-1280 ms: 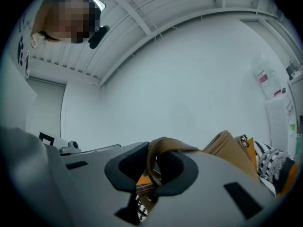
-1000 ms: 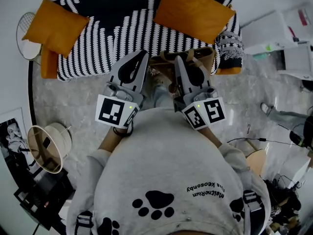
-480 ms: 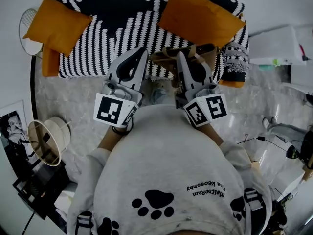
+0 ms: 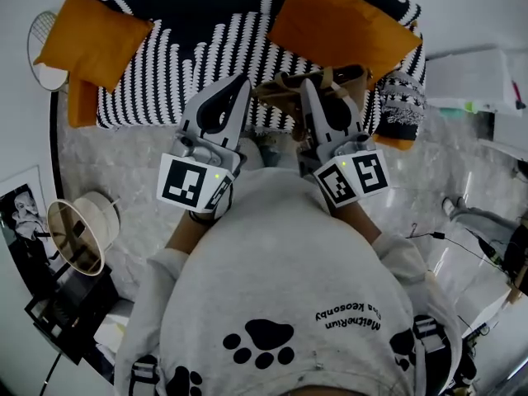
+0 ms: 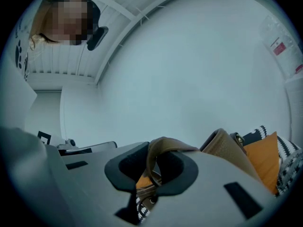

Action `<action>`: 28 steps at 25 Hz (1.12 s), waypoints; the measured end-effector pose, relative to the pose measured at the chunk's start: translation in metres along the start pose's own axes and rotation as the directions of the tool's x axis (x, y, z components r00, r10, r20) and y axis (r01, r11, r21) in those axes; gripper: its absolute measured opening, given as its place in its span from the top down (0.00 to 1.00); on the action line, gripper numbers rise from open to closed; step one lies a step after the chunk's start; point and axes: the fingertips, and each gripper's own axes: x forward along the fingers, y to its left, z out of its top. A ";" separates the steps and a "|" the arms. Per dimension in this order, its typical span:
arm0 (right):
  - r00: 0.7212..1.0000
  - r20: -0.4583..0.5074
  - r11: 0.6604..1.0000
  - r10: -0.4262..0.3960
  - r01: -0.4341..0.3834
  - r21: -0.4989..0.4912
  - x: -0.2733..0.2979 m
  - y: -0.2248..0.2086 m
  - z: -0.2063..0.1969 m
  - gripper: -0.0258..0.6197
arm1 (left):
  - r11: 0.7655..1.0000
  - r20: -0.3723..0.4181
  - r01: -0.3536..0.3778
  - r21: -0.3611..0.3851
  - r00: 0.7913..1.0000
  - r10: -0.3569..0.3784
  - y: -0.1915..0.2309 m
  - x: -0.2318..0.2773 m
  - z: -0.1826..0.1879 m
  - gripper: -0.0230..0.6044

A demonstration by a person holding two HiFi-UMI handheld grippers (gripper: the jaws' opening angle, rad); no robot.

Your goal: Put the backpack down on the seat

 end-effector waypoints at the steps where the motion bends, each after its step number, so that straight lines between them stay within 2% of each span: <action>1: 1.000 -0.006 1.000 0.000 0.000 0.003 0.002 -0.002 -0.002 0.85 | 1.000 -0.001 -0.002 -0.007 1.000 0.002 0.002 0.001 -0.002 0.93; 8: 0.999 -0.045 1.000 -0.007 0.008 0.022 0.020 -0.012 -0.016 0.85 | 0.999 -0.035 0.004 -0.035 0.999 -0.005 0.018 0.009 -0.016 0.93; 15: 0.998 -0.058 0.999 -0.004 0.007 0.046 0.043 -0.023 -0.019 0.85 | 0.997 -0.066 0.050 -0.050 0.996 -0.054 0.037 0.027 -0.031 0.93; 21: 0.996 -0.087 0.999 0.008 -0.005 0.034 0.073 -0.046 -0.047 0.85 | 0.993 -0.100 0.095 -0.071 0.990 -0.102 0.063 0.053 -0.072 0.93; 28: 0.992 -0.126 1.000 0.002 0.002 0.026 0.080 -0.053 -0.063 0.85 | 0.985 -0.115 0.155 -0.076 0.980 -0.163 0.068 0.068 -0.087 0.93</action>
